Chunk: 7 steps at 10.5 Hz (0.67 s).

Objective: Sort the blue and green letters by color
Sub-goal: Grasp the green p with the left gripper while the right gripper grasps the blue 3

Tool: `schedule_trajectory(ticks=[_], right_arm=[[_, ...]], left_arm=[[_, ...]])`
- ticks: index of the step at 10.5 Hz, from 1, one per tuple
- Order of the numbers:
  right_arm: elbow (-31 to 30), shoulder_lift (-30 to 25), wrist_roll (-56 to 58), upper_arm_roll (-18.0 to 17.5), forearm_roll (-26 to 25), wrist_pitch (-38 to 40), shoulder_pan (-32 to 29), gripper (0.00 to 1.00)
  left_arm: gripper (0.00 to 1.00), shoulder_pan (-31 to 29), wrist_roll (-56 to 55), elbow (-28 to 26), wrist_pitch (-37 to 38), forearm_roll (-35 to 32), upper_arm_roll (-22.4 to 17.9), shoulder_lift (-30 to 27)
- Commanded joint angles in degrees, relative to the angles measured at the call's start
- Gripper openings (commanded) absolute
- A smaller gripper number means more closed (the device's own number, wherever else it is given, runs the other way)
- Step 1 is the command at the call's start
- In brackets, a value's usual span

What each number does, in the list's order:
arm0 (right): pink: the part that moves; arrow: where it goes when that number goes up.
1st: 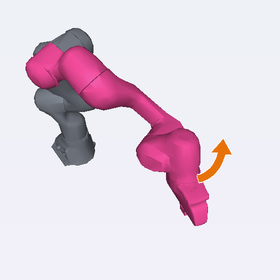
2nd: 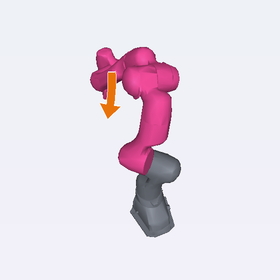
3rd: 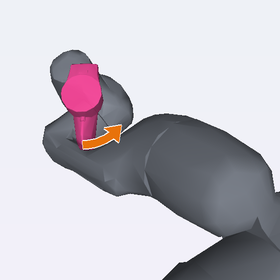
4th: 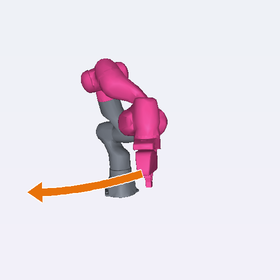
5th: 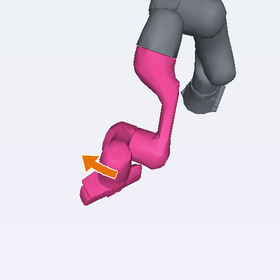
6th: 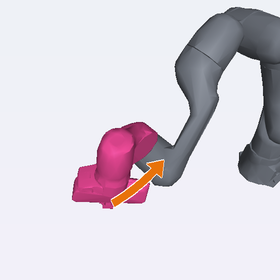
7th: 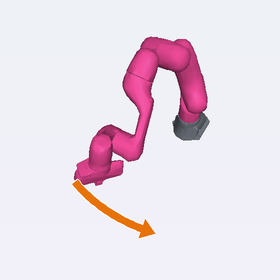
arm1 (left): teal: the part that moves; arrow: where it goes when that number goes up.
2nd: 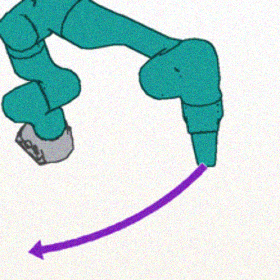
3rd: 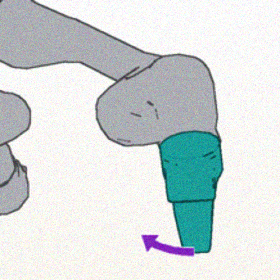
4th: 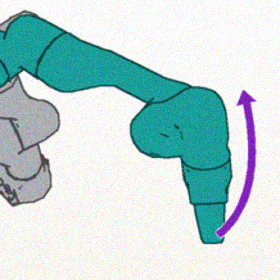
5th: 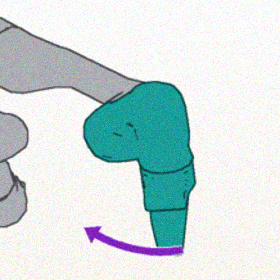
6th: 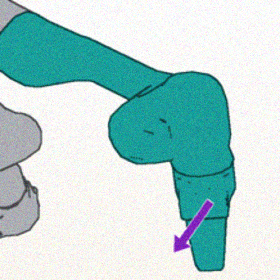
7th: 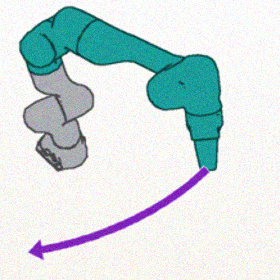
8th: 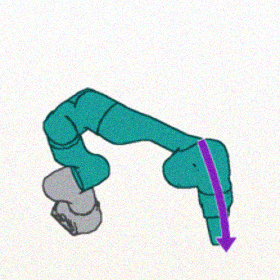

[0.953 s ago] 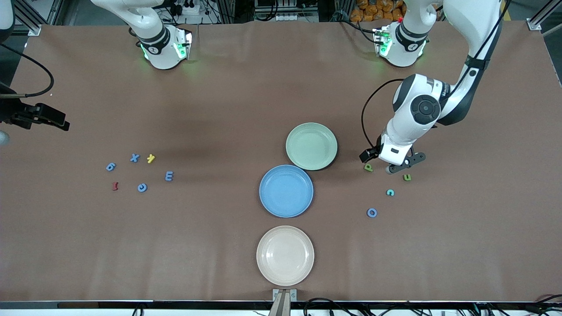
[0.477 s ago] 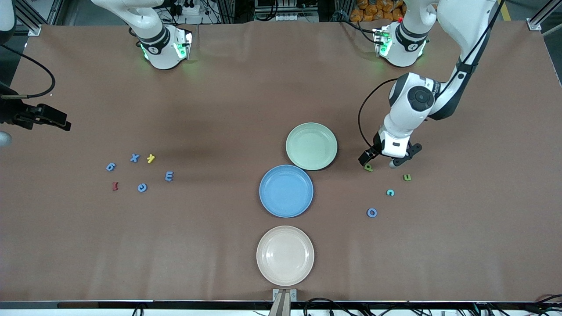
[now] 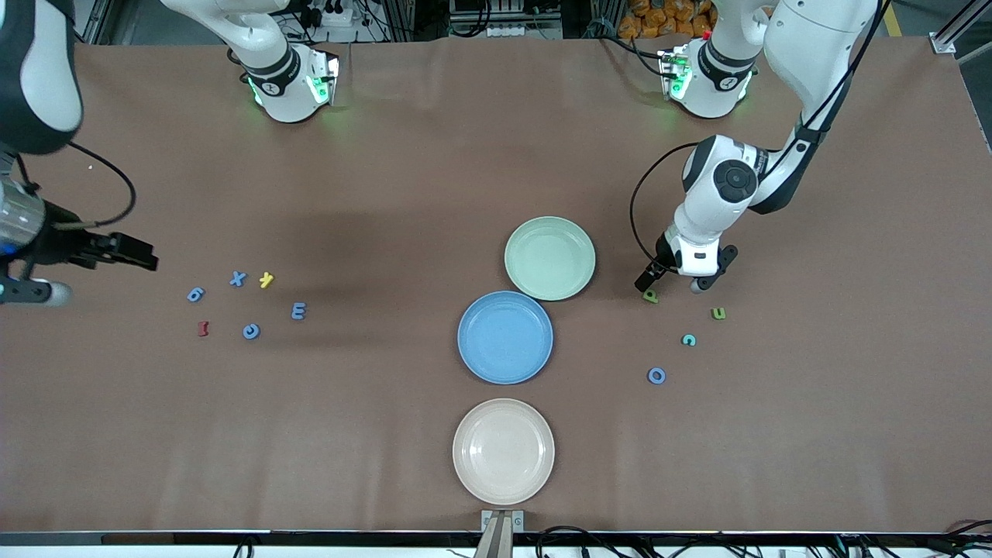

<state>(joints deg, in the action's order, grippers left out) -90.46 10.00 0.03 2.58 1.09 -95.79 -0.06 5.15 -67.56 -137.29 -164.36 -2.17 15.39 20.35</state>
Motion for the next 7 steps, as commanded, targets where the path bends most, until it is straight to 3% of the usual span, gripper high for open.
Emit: schedule_trajectory(ticks=[1,5,7], right_arm=[[-10.30,1.51,-0.02,-0.91,2.08,-14.87,0.66,1.00],[-19.81,1.69,-2.65,-0.82,3.30,-25.02,2.17,1.00],[-23.78,3.09,-3.71,-0.82,3.39,-30.92,3.66,1.00]], left_arm=[[1.00,0.56,-5.64,2.98,-0.52,-1.26,-1.67,2.23],[1.00,1.61,-12.84,10.53,8.69,-2.22,-2.38,3.98],[1.00,3.37,-21.60,13.61,11.33,-9.30,-3.78,6.53]])
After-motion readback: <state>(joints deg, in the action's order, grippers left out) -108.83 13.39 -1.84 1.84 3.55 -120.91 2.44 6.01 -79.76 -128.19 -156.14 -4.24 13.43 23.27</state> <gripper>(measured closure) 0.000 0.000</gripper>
